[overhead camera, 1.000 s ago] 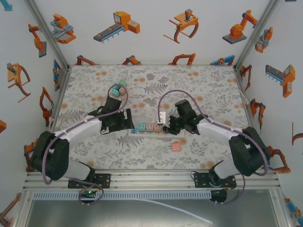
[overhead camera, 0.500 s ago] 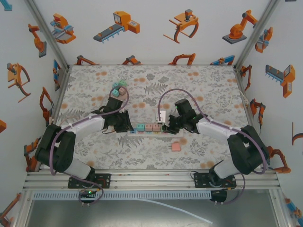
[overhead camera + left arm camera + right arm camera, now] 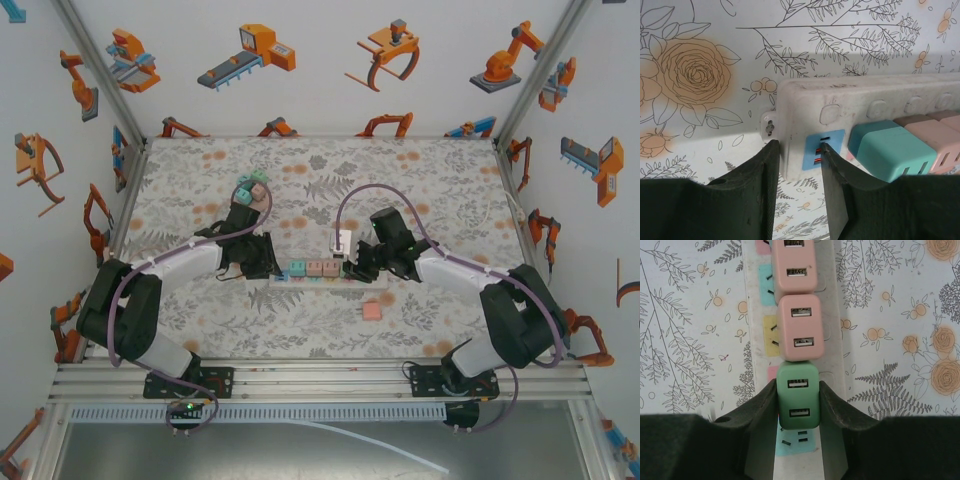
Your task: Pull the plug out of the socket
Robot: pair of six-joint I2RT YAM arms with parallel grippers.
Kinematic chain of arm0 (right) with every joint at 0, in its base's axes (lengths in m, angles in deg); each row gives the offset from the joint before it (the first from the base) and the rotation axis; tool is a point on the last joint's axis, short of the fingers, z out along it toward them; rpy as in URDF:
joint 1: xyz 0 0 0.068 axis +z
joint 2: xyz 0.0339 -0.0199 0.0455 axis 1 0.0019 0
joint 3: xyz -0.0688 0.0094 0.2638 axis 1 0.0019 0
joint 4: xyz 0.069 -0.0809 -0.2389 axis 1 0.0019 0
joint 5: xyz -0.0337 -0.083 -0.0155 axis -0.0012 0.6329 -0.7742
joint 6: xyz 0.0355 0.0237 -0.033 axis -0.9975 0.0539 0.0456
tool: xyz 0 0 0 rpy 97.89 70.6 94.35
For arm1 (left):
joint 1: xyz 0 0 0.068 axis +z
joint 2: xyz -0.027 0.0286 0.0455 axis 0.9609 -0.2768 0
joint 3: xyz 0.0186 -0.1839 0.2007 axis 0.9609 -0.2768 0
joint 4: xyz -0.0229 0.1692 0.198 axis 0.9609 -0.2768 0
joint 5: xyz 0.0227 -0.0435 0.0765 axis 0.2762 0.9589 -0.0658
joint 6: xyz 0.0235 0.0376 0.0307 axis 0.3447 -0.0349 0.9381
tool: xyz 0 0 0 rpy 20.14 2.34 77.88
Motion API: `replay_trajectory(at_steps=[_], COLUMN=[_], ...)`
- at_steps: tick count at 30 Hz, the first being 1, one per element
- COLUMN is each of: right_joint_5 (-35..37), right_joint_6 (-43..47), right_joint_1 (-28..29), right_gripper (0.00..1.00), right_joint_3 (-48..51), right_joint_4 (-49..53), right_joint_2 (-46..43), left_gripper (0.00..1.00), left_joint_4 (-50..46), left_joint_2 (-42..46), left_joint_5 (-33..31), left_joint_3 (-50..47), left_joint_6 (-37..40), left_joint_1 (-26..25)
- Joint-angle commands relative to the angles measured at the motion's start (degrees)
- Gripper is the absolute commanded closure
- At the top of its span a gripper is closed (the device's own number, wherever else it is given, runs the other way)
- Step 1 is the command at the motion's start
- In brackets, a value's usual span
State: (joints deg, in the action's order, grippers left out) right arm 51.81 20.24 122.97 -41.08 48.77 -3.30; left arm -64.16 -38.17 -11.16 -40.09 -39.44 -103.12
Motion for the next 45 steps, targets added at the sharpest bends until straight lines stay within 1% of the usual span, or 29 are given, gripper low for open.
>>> replay_trajectory(at_steps=[1,7,10,11,13,16,19,21,24,31,37,45], right_joint_5=[-6.45,-6.28,-7.02,-6.9,-6.44,-0.59,2.92,3.39,2.04,-1.0,-0.34,-0.26], right_joint_6=[-2.59,-2.68,-2.7,-1.52,2.04,5.93,5.69,5.68,2.15,-4.76,-5.27,-5.21], right_joint_1=[0.63,0.58,0.32,0.27,0.57,2.34,4.17,5.03,5.15,3.11,2.43,1.99], right_gripper=[0.92,0.93,0.97,1.0,1.0,1.0,1.0,1.0,1.0,1.0,1.0,1.0], right_joint_3=[-2.18,-2.18,-2.0,-2.32,-3.67,-6.98,-12.74,-14.47,-13.59,-9.86,-6.09,-4.73], right_joint_4=[-10.45,-10.86,-11.1,-9.49,-4.48,4.47,12.98,15.05,11.42,4.46,2.11,0.9], right_joint_2=[-2.53,-3.27,-3.38,-3.01,-1.81,0.98,4.84,6.14,5.18,1.56,-1.48,-3.76], left_gripper=[0.61,0.62,0.62,0.62,0.62,0.62,0.62,0.62,0.63,0.64,0.63,0.63], left_joint_4=[-2.05,-2.2,-2.06,-2.06,-1.95,-1.87,-2.65,-3.61,-4.15,-4.1,-3.86,-4.75], left_joint_2=[-3.25,-3.26,-3.41,-3.38,-3.26,-3.16,-4.12,-5.42,-7.04,-7.77,-7.75,-7.75], left_joint_5=[-4.42,-4.57,-4.53,-4.42,-3.99,-4.1,-6.29,-7.73,-9.98,-13.91,-13.85,-14.84], left_joint_3=[-1.1,-0.86,-0.96,-1.0,-1.05,-0.92,-0.6,0.02,0.16,-1.47,-1.4,-1.01], left_joint_6=[-0.41,-0.35,-0.37,-0.44,-0.35,-0.18,-0.61,-0.71,-1.59,-3.17,-3.12,-3.34], left_joint_1=[-0.41,-0.43,-0.43,-0.43,-0.43,-0.77,-1.84,-3.03,-4.96,-5.1,-4.93,-5.0])
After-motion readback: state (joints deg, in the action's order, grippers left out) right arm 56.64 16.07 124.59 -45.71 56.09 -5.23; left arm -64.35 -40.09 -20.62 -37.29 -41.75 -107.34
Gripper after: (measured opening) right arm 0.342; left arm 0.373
